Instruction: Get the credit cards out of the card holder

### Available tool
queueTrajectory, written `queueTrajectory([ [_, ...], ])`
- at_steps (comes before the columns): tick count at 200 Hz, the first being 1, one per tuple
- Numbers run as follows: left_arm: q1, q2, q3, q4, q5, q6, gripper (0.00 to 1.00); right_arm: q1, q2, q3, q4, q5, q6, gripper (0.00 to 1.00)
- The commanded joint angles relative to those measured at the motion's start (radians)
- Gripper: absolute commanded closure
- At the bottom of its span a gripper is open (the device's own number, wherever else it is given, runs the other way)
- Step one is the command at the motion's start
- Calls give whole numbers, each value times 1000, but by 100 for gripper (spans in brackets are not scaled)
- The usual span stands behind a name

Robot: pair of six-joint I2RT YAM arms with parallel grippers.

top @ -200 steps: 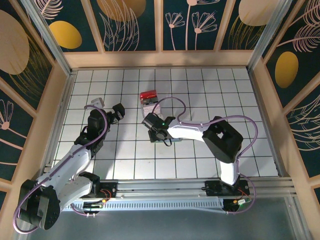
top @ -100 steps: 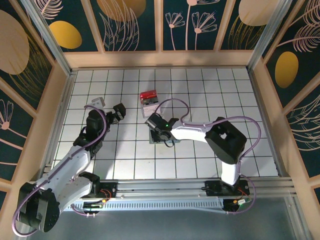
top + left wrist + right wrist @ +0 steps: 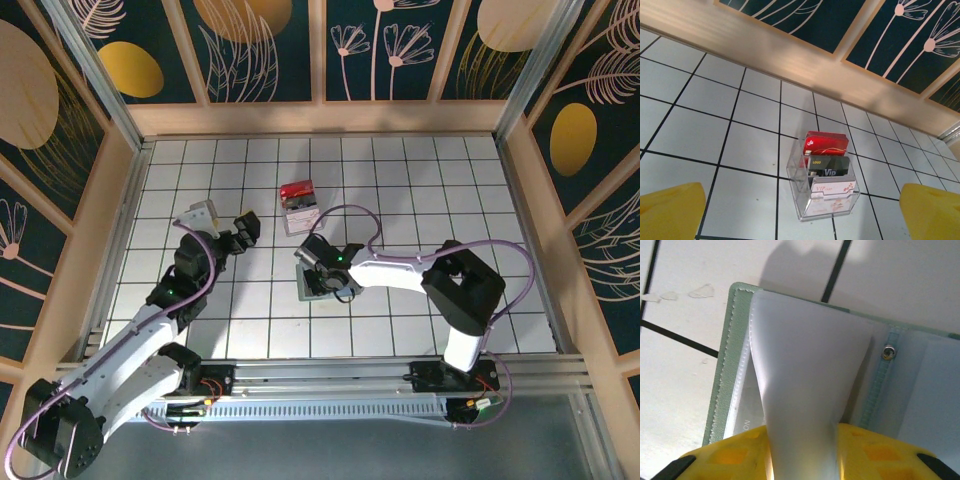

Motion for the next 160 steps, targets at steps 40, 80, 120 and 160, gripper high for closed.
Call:
queueTrajectory([
  [40, -6, 39, 18, 40, -66, 21, 1, 4, -59, 17, -82, 150, -2, 55],
  [80, -7, 37, 32, 14, -83, 31, 1, -9, -67, 13, -100, 184, 15, 53],
  [120, -7, 37, 34, 9, -79, 32, 1, -28, -93, -8, -98, 194, 37, 54],
  [160, -7, 51, 42, 5, -66, 39, 1, -54, -127, -36, -100, 201, 53, 55],
])
